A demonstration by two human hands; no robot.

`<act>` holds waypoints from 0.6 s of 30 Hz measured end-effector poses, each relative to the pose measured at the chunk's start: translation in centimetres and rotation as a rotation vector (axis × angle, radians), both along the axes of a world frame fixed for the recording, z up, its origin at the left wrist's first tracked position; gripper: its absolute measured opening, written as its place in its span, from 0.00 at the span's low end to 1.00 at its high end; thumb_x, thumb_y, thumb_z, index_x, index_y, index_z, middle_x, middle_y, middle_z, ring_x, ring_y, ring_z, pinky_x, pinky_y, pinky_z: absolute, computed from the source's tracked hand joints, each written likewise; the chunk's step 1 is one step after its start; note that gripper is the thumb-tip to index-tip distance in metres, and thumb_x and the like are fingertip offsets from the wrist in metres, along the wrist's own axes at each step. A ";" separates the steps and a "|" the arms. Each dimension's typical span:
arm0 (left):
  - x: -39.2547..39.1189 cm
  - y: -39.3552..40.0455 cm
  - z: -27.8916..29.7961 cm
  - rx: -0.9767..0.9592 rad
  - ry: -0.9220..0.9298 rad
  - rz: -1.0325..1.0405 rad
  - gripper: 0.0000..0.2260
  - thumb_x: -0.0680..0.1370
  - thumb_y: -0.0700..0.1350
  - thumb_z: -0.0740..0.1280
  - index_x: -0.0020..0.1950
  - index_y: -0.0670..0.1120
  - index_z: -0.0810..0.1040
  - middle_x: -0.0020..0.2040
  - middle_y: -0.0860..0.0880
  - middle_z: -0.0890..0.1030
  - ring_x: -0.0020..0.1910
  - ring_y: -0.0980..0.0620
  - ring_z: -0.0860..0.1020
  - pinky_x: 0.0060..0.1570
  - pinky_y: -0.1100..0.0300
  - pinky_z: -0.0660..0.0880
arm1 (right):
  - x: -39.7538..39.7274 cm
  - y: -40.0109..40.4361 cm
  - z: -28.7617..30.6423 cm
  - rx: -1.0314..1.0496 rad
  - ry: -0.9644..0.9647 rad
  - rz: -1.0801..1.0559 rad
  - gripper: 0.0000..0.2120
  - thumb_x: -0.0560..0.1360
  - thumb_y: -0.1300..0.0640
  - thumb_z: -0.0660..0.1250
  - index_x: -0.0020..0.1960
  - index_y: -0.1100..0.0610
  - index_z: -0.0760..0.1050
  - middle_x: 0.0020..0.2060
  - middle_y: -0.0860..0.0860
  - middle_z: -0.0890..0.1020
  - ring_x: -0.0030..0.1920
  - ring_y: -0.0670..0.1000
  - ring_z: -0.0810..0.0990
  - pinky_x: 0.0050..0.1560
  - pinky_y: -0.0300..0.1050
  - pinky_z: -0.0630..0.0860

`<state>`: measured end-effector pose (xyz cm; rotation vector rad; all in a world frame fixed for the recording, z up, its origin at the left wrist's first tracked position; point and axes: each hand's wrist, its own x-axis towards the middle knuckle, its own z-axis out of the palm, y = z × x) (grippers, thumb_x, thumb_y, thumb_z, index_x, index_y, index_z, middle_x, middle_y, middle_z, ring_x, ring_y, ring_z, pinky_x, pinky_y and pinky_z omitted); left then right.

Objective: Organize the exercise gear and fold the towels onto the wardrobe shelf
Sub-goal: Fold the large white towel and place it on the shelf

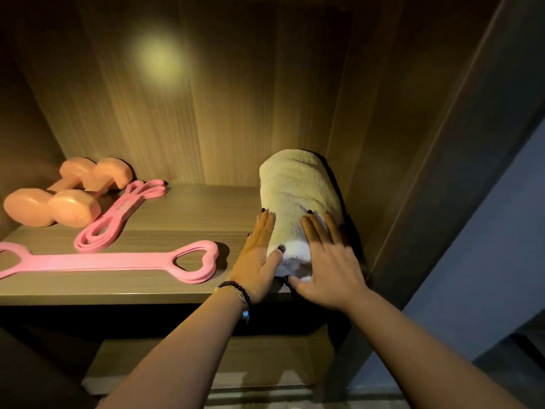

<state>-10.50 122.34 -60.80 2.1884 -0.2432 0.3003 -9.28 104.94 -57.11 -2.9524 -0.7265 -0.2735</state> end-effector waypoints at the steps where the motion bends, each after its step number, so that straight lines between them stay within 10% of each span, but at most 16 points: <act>1: -0.7 -0.4 0.5 -0.022 0.044 0.026 0.34 0.74 0.57 0.51 0.79 0.49 0.47 0.78 0.56 0.44 0.78 0.57 0.44 0.76 0.54 0.46 | -0.3 0.1 0.5 -0.014 0.024 0.001 0.53 0.69 0.32 0.62 0.77 0.54 0.34 0.78 0.51 0.41 0.77 0.57 0.38 0.72 0.57 0.61; 5: -3.8 -1.8 2.6 -0.016 0.103 0.058 0.31 0.77 0.49 0.51 0.79 0.45 0.47 0.79 0.51 0.46 0.78 0.55 0.46 0.73 0.65 0.44 | -2.4 -0.5 2.0 0.018 0.088 0.043 0.50 0.71 0.43 0.68 0.77 0.54 0.36 0.77 0.55 0.50 0.75 0.57 0.53 0.75 0.53 0.54; 18: -18.0 -3.7 11.8 0.370 -0.040 -0.012 0.32 0.82 0.52 0.56 0.78 0.49 0.38 0.78 0.53 0.36 0.76 0.59 0.43 0.75 0.58 0.48 | -15.9 -6.5 8.3 0.165 0.043 0.077 0.39 0.78 0.47 0.62 0.79 0.55 0.41 0.78 0.51 0.44 0.77 0.51 0.40 0.76 0.48 0.49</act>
